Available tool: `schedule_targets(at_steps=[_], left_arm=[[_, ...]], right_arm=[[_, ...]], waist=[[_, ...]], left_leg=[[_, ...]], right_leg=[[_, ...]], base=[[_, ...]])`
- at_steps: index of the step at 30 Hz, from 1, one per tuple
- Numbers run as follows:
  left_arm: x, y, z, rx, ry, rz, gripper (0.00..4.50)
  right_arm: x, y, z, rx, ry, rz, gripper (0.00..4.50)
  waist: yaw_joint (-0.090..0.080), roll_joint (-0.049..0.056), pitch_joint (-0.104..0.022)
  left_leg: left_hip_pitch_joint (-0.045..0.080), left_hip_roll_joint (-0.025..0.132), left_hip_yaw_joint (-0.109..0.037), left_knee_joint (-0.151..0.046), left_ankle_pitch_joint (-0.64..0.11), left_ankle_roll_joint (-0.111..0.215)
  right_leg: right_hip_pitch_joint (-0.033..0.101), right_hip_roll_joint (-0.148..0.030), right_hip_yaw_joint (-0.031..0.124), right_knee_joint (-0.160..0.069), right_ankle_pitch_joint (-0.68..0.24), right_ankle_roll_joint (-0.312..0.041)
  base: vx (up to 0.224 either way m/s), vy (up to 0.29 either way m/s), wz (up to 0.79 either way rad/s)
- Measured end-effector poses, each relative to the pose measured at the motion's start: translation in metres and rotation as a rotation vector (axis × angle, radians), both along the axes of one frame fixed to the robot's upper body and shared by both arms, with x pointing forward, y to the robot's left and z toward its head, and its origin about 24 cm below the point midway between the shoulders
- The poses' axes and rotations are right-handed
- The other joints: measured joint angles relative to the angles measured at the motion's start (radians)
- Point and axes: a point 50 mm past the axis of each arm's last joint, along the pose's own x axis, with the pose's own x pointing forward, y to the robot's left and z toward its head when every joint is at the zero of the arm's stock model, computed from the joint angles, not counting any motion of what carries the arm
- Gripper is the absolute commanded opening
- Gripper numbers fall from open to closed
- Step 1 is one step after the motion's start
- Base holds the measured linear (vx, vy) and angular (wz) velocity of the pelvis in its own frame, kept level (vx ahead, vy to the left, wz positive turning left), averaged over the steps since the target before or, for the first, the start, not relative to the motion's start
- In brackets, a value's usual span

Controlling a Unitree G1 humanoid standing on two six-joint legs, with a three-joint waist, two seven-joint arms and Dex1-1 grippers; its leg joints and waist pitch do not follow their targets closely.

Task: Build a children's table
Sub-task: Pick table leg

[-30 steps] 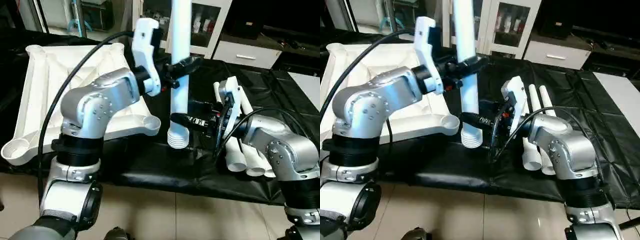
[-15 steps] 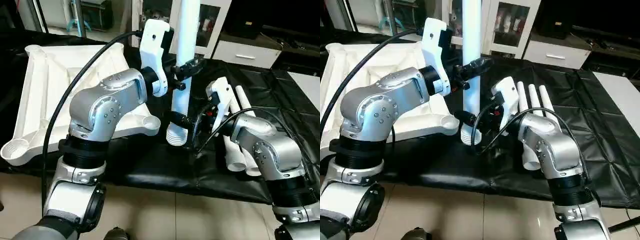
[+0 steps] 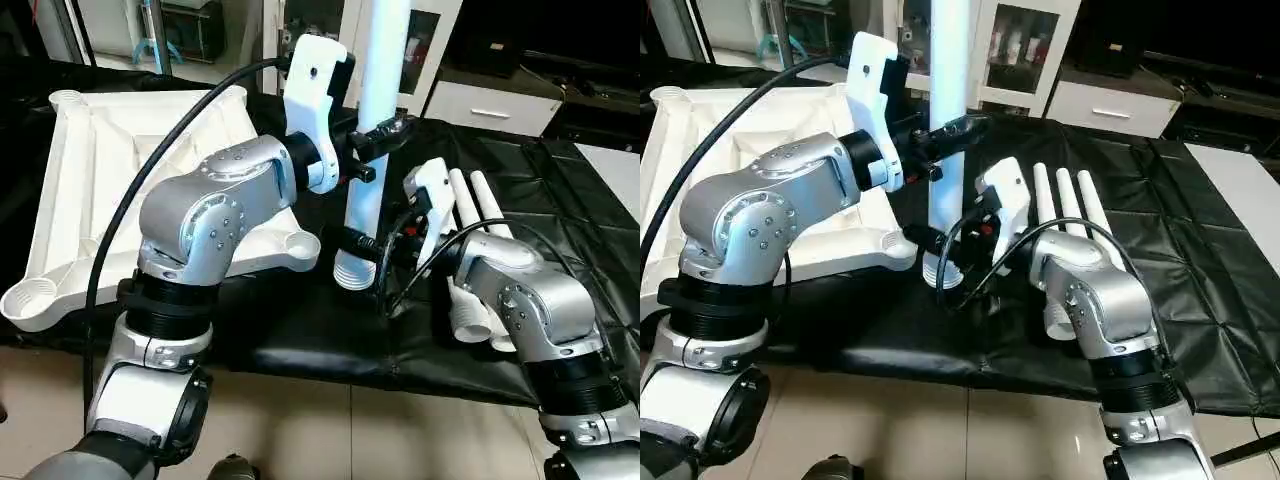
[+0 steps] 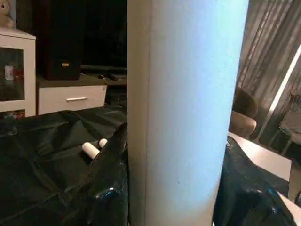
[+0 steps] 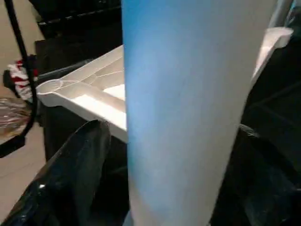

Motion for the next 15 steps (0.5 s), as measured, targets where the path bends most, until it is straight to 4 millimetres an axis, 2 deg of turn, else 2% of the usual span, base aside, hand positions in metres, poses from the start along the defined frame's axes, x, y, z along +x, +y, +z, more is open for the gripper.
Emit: schedule_targets(at_steps=[8,15], left_arm=[[-0.0032,-0.0023,0.0001,0.015,-0.017,-0.028,1.78],[-0.0036,-0.0015,-0.0008,0.022,-0.019,-0.038,1.78]], right_arm=[[-0.0001,0.0016,-0.0002,0.024,0.013,0.004,2.82],[0.0001,0.0003,-0.0002,0.036,0.030,-0.003,2.32]], waist=[[0.000,0.000,0.000],[0.000,0.000,0.000]], left_leg=[[0.000,0.000,0.000,0.000,0.000,0.000],[0.000,0.000,0.000,0.000,0.000,0.000]], right_leg=[[0.000,0.000,0.000,0.000,0.000,0.000],[0.000,0.000,0.000,0.000,0.000,0.000]], base=[[0.000,0.000,0.00],[0.000,0.000,0.00]])
